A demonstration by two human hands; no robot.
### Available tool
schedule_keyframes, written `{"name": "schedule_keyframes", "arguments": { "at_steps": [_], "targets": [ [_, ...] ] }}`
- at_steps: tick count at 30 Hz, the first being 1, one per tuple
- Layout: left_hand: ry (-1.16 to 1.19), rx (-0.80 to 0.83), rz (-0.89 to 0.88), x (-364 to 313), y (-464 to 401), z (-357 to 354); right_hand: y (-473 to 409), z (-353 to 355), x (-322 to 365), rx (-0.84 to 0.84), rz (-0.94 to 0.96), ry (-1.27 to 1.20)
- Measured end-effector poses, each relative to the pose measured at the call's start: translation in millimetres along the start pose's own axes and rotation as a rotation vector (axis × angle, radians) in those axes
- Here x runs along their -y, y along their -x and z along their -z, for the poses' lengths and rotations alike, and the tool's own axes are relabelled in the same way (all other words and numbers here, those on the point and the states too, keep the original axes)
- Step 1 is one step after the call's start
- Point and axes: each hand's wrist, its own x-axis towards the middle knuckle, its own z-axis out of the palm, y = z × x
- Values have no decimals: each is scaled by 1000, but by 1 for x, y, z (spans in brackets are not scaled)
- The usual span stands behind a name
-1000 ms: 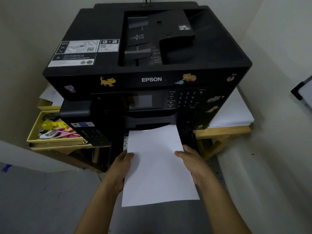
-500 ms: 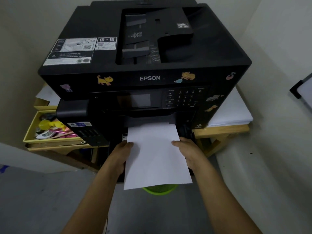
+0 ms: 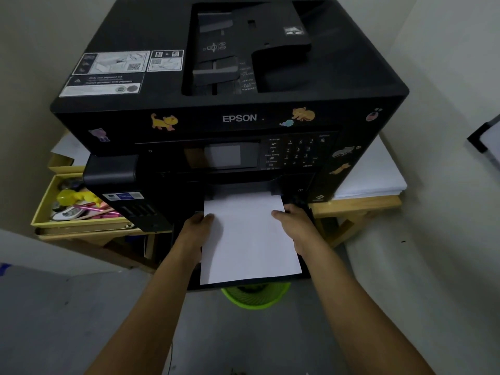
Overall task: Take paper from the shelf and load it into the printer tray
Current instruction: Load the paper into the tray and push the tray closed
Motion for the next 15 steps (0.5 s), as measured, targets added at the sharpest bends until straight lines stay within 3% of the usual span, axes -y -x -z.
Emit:
{"name": "schedule_keyframes", "arguments": {
  "at_steps": [8, 11, 15],
  "targets": [
    [-72, 58, -52, 3, 40, 21, 16, 9, -26, -50, 100, 155],
    [-204, 103, -84, 14, 49, 32, 27, 16, -37, -48, 129, 284],
    [-377, 40, -192, 25, 48, 33, 31, 21, -42, -45, 143, 317]
  ]
}}
